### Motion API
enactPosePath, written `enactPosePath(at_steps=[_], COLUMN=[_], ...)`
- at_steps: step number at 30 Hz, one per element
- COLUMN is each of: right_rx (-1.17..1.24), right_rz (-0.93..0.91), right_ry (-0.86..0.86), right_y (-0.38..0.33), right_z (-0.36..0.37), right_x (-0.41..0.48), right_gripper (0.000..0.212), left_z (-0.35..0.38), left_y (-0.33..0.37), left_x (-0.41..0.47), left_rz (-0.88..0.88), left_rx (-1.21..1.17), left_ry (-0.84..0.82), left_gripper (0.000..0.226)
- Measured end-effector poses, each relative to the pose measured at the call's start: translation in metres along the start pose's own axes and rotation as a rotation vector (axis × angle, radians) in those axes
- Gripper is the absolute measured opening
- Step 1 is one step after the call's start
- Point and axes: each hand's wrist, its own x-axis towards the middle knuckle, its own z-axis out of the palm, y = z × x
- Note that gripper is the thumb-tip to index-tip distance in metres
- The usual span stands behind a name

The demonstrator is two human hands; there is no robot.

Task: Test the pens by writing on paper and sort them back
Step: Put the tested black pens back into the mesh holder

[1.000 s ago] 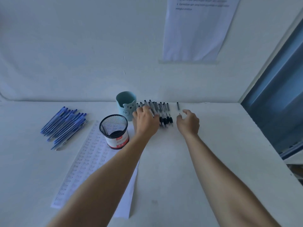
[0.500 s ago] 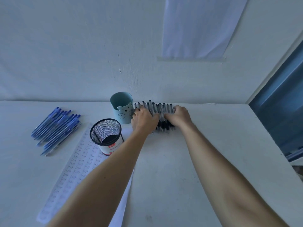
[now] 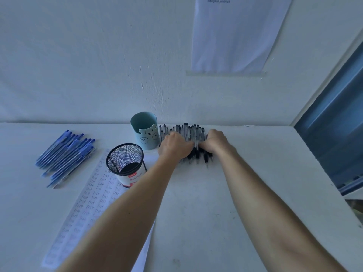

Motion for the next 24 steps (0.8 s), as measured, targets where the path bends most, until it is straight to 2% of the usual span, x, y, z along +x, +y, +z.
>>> enactPosePath(at_steps=[6, 12, 18, 22, 24], right_rx=[-0.019, -0.069, -0.138, -0.238, -0.246], right_rz=[-0.038, -0.041, -0.03, -0.023, -0.012], right_ry=[-0.038, -0.082, -0.09, -0.066, -0.015], right_y=[0.0, -0.01, -0.009, -0.002, 0.003], right_z=[-0.003, -0.007, -0.005, -0.002, 0.001], right_x=[-0.007, -0.015, -0.026, -0.038, -0.045], right_gripper=[0.032, 0.031, 0.037, 0.023, 0.026], left_z=[0.001, -0.003, -0.002, -0.003, -0.002], left_y=[0.002, 0.002, -0.002, -0.008, -0.009], left_x=[-0.001, -0.006, -0.014, -0.02, -0.024], left_rz=[0.046, 0.046, 0.062, 0.074, 0.076], left_rx=[0.053, 0.072, 0.081, 0.073, 0.051], left_ry=[0.012, -0.021, -0.018, 0.006, 0.0], left_gripper=[0.038, 0.053, 0.05, 0.044, 0.042])
